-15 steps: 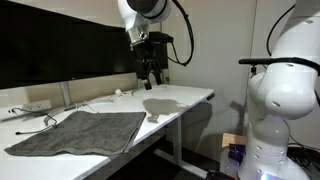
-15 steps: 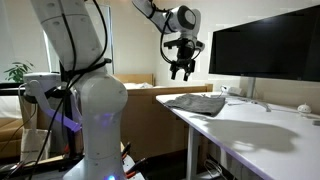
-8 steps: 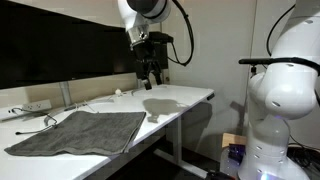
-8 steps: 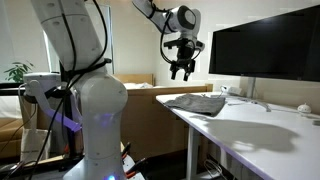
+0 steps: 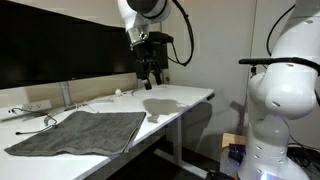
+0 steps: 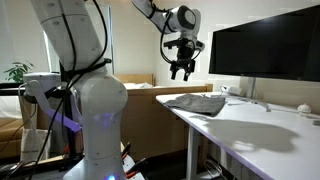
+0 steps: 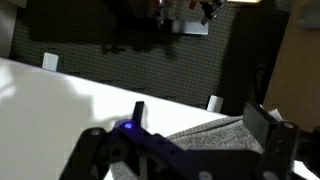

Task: Slide the grey towel across the table.

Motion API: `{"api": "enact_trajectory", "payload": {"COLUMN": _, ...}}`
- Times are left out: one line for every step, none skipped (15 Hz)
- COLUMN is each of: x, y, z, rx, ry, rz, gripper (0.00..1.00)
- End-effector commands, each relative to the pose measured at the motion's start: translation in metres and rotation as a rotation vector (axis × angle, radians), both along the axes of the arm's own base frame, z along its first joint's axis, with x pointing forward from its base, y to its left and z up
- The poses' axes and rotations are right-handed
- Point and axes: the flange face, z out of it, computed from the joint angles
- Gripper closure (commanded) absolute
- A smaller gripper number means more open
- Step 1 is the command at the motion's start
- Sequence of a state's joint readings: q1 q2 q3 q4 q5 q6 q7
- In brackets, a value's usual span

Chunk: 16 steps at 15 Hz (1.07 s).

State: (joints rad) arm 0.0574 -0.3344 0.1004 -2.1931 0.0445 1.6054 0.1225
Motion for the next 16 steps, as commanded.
{"api": "enact_trajectory", "payload": {"x": 0.0001, "y": -0.0001, "z": 0.0004, "rx": 0.000, "ry": 0.001, "rz": 0.000, "gripper": 0.00}}
{"api": "enact_trajectory", "payload": {"x": 0.0001, "y": -0.0001, "z": 0.0004, "rx": 0.000, "ry": 0.001, "rz": 0.000, "gripper": 0.00}}
{"api": "enact_trajectory", "payload": {"x": 0.0001, "y": -0.0001, "z": 0.0004, "rx": 0.000, "ry": 0.001, "rz": 0.000, "gripper": 0.00}}
{"api": "enact_trajectory", "payload": {"x": 0.0001, "y": -0.0001, "z": 0.0004, "rx": 0.000, "ry": 0.001, "rz": 0.000, "gripper": 0.00}}
{"api": "enact_trajectory", "payload": {"x": 0.0001, "y": -0.0001, "z": 0.0004, "rx": 0.000, "ry": 0.001, "rz": 0.000, "gripper": 0.00}}
{"api": "enact_trajectory", "payload": {"x": 0.0001, "y": -0.0001, "z": 0.0004, "rx": 0.000, "ry": 0.001, "rz": 0.000, "gripper": 0.00}}
{"api": "enact_trajectory", "payload": {"x": 0.0001, "y": -0.0001, "z": 0.0004, "rx": 0.000, "ry": 0.001, "rz": 0.000, "gripper": 0.00}}
{"api": "enact_trajectory", "payload": {"x": 0.0001, "y": -0.0001, "z": 0.0004, "rx": 0.000, "ry": 0.001, "rz": 0.000, "gripper": 0.00}}
{"api": "enact_trajectory", "payload": {"x": 0.0001, "y": -0.0001, "z": 0.0004, "rx": 0.000, "ry": 0.001, "rz": 0.000, "gripper": 0.00}}
{"api": "enact_trajectory", "payload": {"x": 0.0001, "y": -0.0001, "z": 0.0004, "rx": 0.000, "ry": 0.001, "rz": 0.000, "gripper": 0.00}}
{"api": "enact_trajectory", "payload": {"x": 0.0001, "y": -0.0001, "z": 0.0004, "rx": 0.000, "ry": 0.001, "rz": 0.000, "gripper": 0.00}}
{"api": "enact_trajectory", "payload": {"x": 0.0001, "y": -0.0001, "z": 0.0004, "rx": 0.000, "ry": 0.001, "rz": 0.000, "gripper": 0.00}}
{"api": "enact_trajectory", "payload": {"x": 0.0001, "y": -0.0001, "z": 0.0004, "rx": 0.000, "ry": 0.001, "rz": 0.000, "gripper": 0.00}}
{"api": "enact_trajectory", "payload": {"x": 0.0001, "y": -0.0001, "z": 0.0004, "rx": 0.000, "ry": 0.001, "rz": 0.000, "gripper": 0.00}}
{"api": "enact_trajectory", "payload": {"x": -0.0001, "y": 0.0025, "z": -0.0004, "rx": 0.000, "ry": 0.012, "rz": 0.011, "gripper": 0.00}}
{"api": "enact_trajectory", "payload": {"x": 0.0002, "y": 0.0067, "z": -0.0012, "rx": -0.003, "ry": 0.024, "rz": 0.018, "gripper": 0.00}}
